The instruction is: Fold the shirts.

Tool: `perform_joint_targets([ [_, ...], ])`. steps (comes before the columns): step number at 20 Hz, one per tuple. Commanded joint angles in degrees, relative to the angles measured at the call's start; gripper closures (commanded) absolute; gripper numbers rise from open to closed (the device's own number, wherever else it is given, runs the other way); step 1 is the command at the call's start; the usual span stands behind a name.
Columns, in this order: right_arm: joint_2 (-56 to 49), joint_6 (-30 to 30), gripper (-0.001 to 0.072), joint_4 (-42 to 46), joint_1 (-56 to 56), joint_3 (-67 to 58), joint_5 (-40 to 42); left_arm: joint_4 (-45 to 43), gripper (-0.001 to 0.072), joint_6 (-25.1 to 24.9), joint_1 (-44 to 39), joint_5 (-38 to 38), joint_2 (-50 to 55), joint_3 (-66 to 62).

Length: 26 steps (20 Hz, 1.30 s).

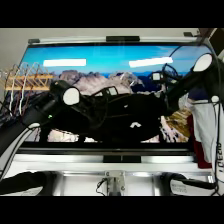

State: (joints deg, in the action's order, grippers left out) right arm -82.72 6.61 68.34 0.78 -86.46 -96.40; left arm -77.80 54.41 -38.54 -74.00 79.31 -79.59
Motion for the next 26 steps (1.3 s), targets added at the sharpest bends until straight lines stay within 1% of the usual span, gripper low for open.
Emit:
perform_joint_targets([
  [1,3.1,2.3,0.0649,0.9,0.1,0.0,-0.7,-7.7,0.0005,0.9,2.3,-0.7,-0.1,-0.7],
  [3,5.5,4.6,0.0650,0.8,0.1,0.0,-0.9,-8.2,0.0005,1.1,4.6,-0.9,-0.3,-3.1],
  [7,8.5,9.4,0.0650,1.1,0.1,0.0,-1.6,-8.2,0.0004,3.1,10.3,-2.1,-2.6,-9.6],
  [9,9.3,11.5,0.0650,1.2,0.1,0.0,-2.5,-8.4,0.0006,5.8,14.1,-2.1,-5.0,-10.9],
  [10,9.5,12.8,0.0650,1.2,0.1,0.0,-3.0,-8.4,0.0018,8.7,16.7,-2.2,-6.4,-10.8],
  [11,9.7,13.7,0.0650,1.2,0.1,0.0,-3.4,-8.3,0.0025,13.0,19.3,-2.7,-7.3,-10.8],
  [12,10.1,14.4,0.0650,1.2,0.1,0.0,-3.6,-7.8,0.0027,18.7,22.3,-3.7,-7.9,-10.7],
  [13,10.4,15.1,0.0650,1.2,0.1,0.0,-3.6,-5.8,0.0033,23.3,24.7,-4.9,-8.1,-10.3],
  [14,10.7,16.0,0.0650,1.2,0.1,0.0,-3.5,-1.9,0.0078,25.7,26.8,-5.8,-8.0,-9.1],
  [15,11.0,16.9,0.0651,1.2,0.1,0.0,-3.6,2.2,0.0213,28.2,28.0,-5.7,-8.0,-6.8],
  [16,11.2,17.8,0.0650,1.2,0.1,0.0,-3.7,5.8,0.0244,30.8,28.3,-4.5,-8.0,-3.8],
  [17,11.4,18.7,0.0650,1.2,0.1,0.0,-3.7,10.6,0.0244,32.4,27.9,-1.8,-8.0,0.1],
  [19,11.9,19.1,0.0651,1.2,0.1,0.0,-3.7,23.1,0.0247,32.4,25.4,6.6,-7.9,8.6],
  [20,12.1,19.2,0.0650,1.2,0.1,0.0,-3.7,29.3,0.0268,31.6,23.1,11.4,-7.8,12.8],
  [21,12.1,19.3,0.0651,1.2,0.1,0.0,-3.8,34.0,0.0325,30.1,20.7,16.1,-7.5,15.9],
  [23,12.1,19.7,0.0650,1.2,0.1,0.0,-3.8,39.9,0.0322,29.6,15.4,25.3,-6.7,19.4],
  [25,12.1,19.7,0.0650,1.2,0.1,0.0,-3.8,43.1,0.0310,29.6,11.0,32.4,-5.4,19.6],
  [26,12.1,19.7,0.0651,1.2,0.1,0.0,-3.8,44.4,0.0291,29.6,9.4,35.3,-4.9,19.5],
])
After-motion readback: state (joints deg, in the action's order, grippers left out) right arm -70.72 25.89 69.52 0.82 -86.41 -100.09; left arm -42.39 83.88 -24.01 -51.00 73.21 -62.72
